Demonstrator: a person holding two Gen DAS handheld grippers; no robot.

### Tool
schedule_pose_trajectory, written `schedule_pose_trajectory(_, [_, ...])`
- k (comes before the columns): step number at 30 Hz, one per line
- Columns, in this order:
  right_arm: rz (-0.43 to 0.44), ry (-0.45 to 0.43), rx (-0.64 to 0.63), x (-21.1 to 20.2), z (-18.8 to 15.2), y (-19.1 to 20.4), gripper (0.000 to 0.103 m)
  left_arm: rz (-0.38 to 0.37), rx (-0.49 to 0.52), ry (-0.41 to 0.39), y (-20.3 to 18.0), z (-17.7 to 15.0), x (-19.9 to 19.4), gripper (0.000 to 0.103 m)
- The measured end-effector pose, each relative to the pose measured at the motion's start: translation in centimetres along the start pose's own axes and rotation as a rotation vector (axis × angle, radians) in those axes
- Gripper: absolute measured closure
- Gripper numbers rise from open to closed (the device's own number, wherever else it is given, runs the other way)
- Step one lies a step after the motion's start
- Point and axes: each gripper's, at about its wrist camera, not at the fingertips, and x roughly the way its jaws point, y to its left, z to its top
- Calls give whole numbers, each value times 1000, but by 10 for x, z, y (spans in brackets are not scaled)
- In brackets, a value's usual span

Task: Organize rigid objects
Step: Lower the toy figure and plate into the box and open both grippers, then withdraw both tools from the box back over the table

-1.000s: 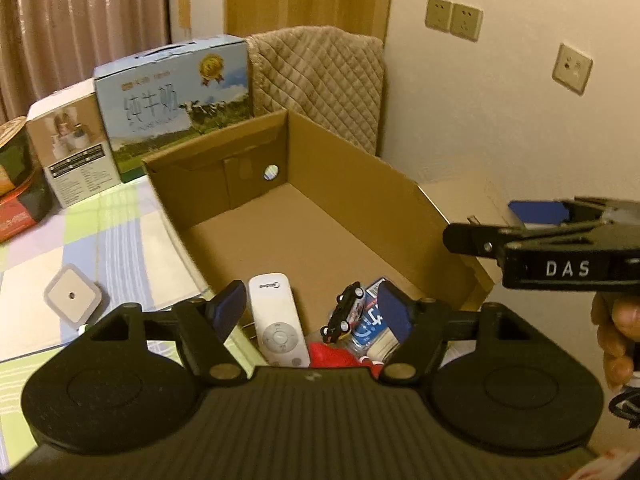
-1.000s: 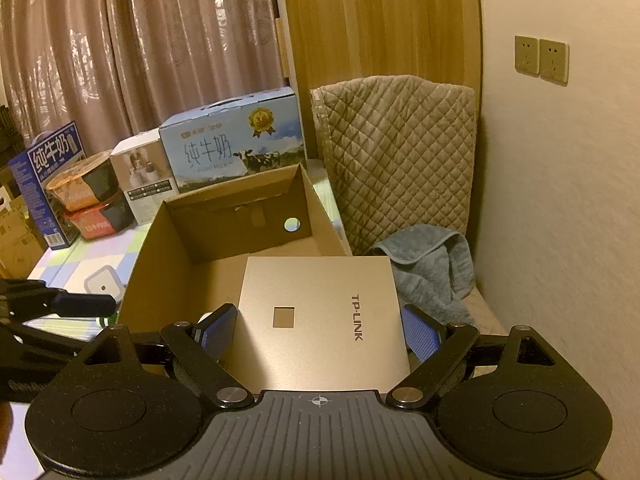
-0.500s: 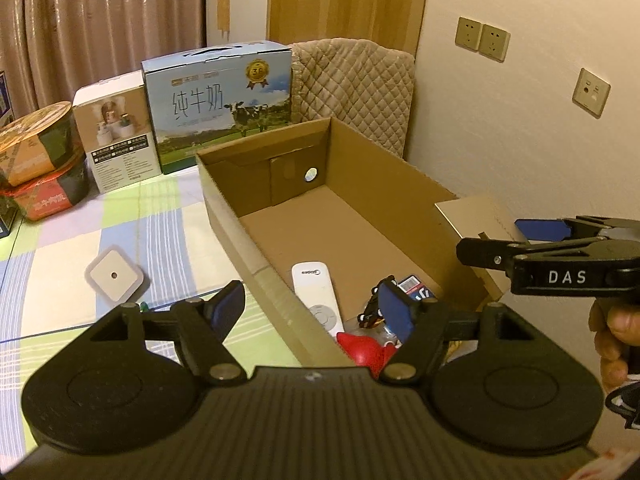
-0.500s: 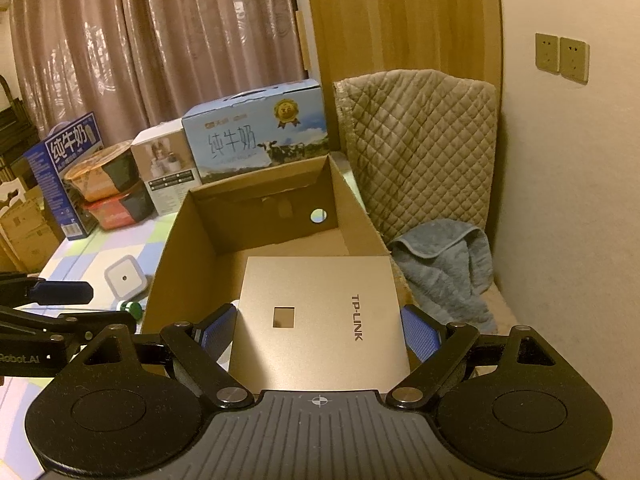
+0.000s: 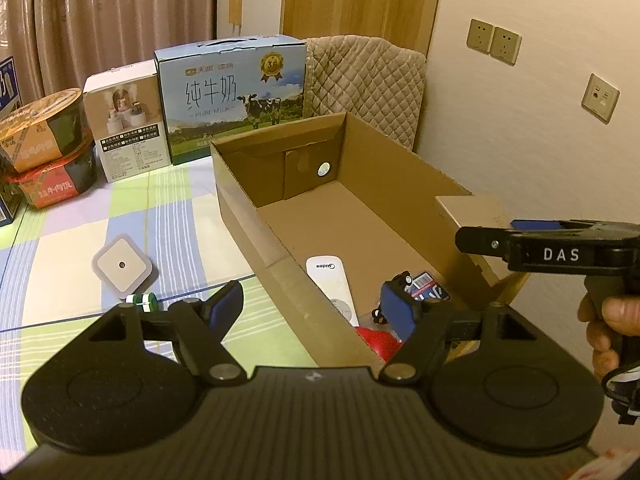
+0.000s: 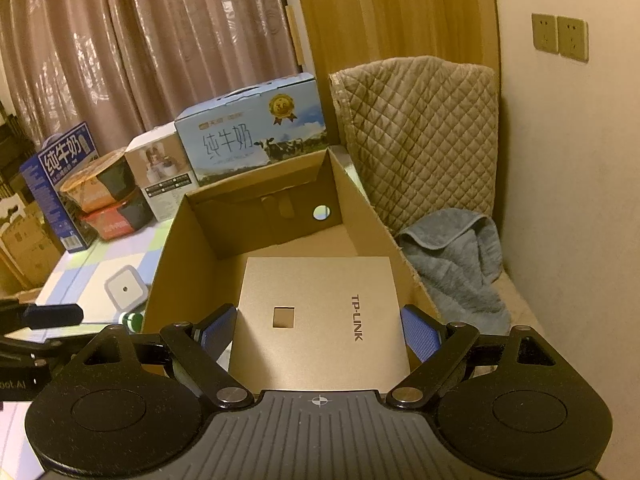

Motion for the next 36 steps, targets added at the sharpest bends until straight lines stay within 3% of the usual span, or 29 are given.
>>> schedule_pose_trajectory(10, [-9, -39, 31, -12, 2, -3, 14, 19, -16, 5, 9, -5, -7, 31])
schedule_pose_trajectory(20, [18, -68, 17, -44, 3, 17, 13, 56, -47, -4, 28, -21, -38, 27])
schedule_pose_trajectory(36, [99, -97, -35, -83, -16, 81, 13, 215, -151, 4, 110, -79, -104, 22])
